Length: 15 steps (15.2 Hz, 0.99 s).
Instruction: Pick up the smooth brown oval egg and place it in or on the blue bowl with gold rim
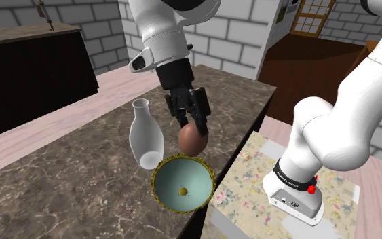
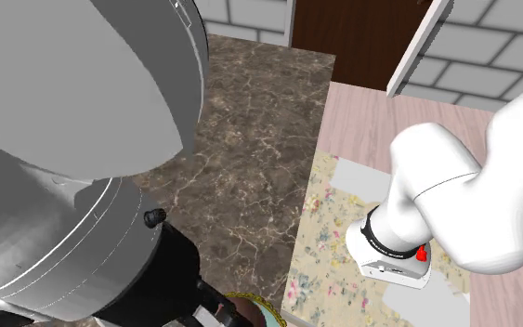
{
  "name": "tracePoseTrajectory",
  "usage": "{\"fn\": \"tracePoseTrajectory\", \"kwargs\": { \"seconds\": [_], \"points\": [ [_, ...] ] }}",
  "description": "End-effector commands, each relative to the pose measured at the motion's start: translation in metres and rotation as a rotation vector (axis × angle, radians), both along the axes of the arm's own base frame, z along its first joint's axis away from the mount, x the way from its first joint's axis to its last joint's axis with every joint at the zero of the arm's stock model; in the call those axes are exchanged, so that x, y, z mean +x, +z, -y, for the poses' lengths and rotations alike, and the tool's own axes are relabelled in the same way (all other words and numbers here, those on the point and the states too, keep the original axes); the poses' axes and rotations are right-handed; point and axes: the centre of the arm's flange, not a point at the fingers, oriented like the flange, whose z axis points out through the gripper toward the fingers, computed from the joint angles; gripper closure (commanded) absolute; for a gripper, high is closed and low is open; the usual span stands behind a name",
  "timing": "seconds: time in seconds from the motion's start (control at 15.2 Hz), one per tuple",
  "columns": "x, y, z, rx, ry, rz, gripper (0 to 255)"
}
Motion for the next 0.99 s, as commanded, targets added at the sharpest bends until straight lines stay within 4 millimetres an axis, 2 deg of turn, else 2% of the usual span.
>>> {"fn": "tracePoseTrajectory", "kwargs": {
  "seconds": [0.0,0.92],
  "points": [
    [-0.007,0.0,-0.03,0.0,-0.002,-0.001,255],
    [-0.007,-0.073,-0.03,0.0,-0.002,-0.001,255]
  ]
}}
